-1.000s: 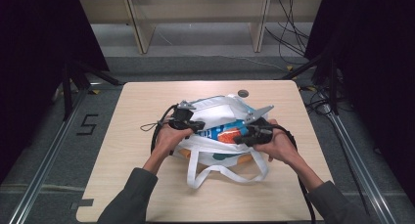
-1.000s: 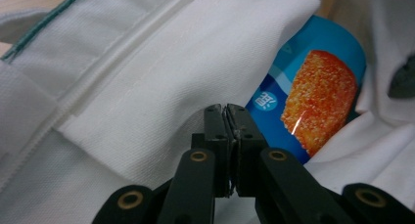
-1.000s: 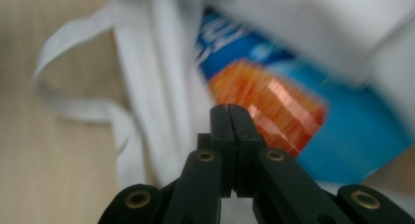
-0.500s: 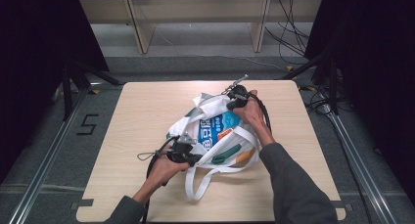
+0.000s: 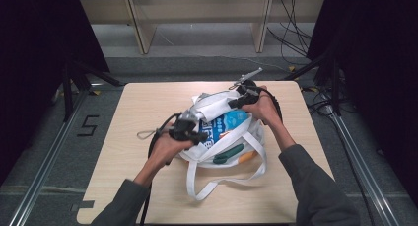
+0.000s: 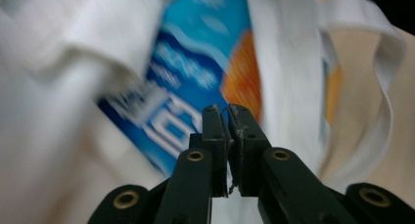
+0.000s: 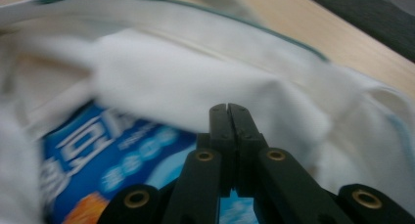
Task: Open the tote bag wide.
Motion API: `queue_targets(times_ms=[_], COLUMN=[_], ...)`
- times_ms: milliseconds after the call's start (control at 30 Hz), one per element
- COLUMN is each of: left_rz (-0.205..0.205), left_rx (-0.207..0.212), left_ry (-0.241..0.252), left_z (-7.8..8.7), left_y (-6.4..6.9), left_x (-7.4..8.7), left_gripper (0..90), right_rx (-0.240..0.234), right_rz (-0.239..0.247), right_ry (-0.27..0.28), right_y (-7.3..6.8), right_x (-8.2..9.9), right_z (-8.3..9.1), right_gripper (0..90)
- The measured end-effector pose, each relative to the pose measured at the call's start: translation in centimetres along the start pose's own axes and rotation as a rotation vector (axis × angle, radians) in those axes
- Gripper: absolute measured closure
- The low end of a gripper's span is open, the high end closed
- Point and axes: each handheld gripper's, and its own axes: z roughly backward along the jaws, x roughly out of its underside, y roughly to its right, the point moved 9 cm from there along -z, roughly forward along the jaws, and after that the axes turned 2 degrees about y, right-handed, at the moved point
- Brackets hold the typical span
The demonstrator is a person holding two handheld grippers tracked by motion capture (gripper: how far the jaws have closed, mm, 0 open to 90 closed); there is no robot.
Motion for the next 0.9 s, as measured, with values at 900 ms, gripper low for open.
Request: queue_targets(times_ms=[900], left_rz=[0.152], left_rx=[-0.198], left_ry=[-0.035], left_z=[-4.2], left_y=[-7.7], left_x=[-2.1], left_gripper=[85.6], right_rx=[0.027], right_rz=[0.186], right_ry=[0.009], right_y=[-2.8], right_x=[6.7], right_z=[5.2], right_gripper=[90.0])
